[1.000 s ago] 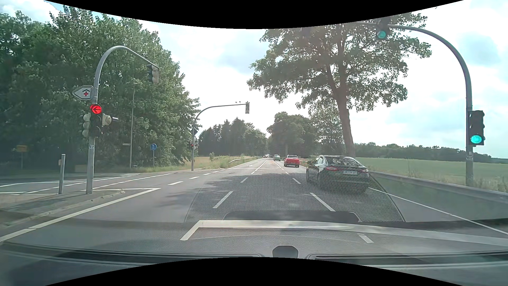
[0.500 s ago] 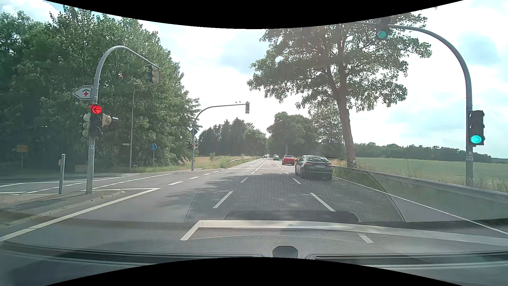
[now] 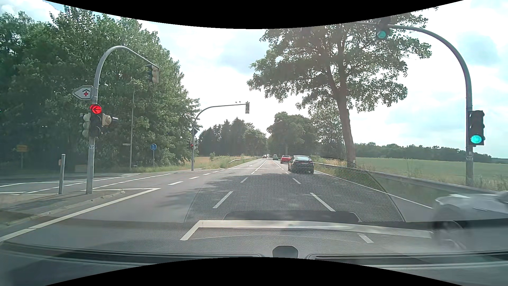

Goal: Follow the waypoints while adhering to traffic rules and regulations

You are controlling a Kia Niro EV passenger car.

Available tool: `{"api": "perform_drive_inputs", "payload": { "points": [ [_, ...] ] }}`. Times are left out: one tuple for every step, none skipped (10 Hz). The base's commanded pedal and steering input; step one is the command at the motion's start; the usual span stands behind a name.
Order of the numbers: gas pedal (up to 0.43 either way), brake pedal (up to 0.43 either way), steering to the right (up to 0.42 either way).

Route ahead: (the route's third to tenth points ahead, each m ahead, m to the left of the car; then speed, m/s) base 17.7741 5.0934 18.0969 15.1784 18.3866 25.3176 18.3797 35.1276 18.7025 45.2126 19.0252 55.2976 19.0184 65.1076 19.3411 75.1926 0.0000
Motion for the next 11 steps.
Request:
{"api": "perform_drive_inputs", "payload": {
  "points": [
    [0.000,0.463,-0.001],
    [0.000,0.463,-0.001],
    [0.000,0.463,-0.001],
    [0.000,0.463,-0.001],
    [0.000,0.463,-0.002],
    [0.000,0.463,-0.001],
    [0.000,0.463,-0.001],
    [0.000,0.463,-0.001],
    [0.000,0.463,-0.001],
    [0.000,0.463,-0.002],
    [0.000,0.445,-0.001]
  ]
}}
